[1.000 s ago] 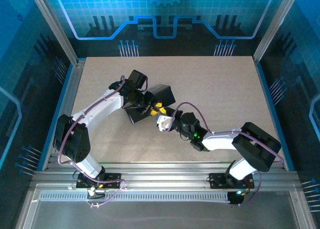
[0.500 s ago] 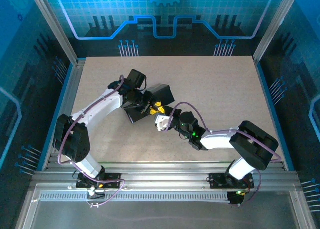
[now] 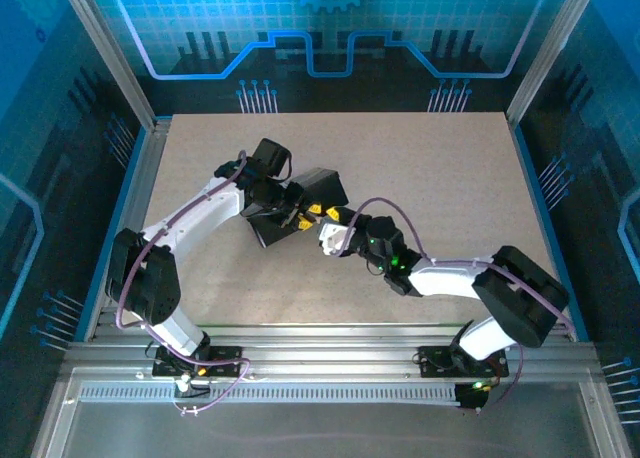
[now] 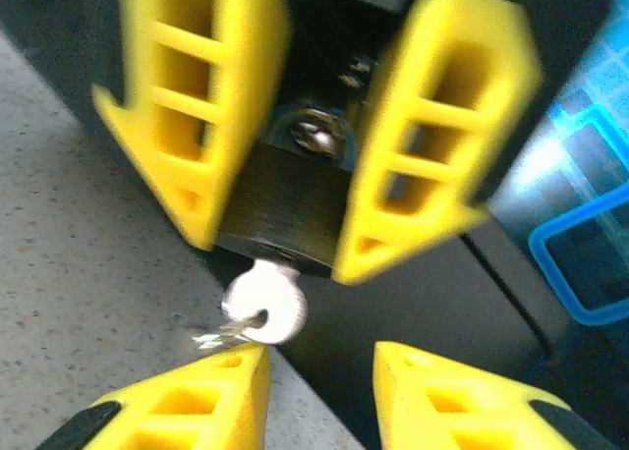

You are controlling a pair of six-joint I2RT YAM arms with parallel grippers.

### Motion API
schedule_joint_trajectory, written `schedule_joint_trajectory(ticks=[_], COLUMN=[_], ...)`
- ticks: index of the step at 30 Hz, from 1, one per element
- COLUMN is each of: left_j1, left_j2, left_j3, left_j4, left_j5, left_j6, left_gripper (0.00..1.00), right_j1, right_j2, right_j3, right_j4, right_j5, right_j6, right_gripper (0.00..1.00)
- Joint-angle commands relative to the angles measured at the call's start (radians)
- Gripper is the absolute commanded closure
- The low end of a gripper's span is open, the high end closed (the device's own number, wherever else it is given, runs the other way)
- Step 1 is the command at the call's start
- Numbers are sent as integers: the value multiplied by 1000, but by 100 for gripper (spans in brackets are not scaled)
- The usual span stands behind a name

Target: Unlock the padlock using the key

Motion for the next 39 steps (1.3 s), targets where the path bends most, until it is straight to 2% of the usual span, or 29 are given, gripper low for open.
schedule_joint_trajectory(ticks=[1,11,25,39], left_j1=[12,11,14,13], left_j2=[-13,-15,-13,-27], left_j3=[51,65,70,64], left_j4=[-37,-38,-63,-54], left_j5=[74,104,132,134], left_j6=[14,-66,-61,-64], left_gripper=[100,100,100,100], right_j1=[-16,20,42,64], right_j2=[-25,13,15,-2], right_j3=[-4,24,26,41], right_j4=[-25,-16,69,53], right_j5=[-41,-57,38,27], right_j6=[35,0,-37,-49], right_gripper=[68,72,76,76])
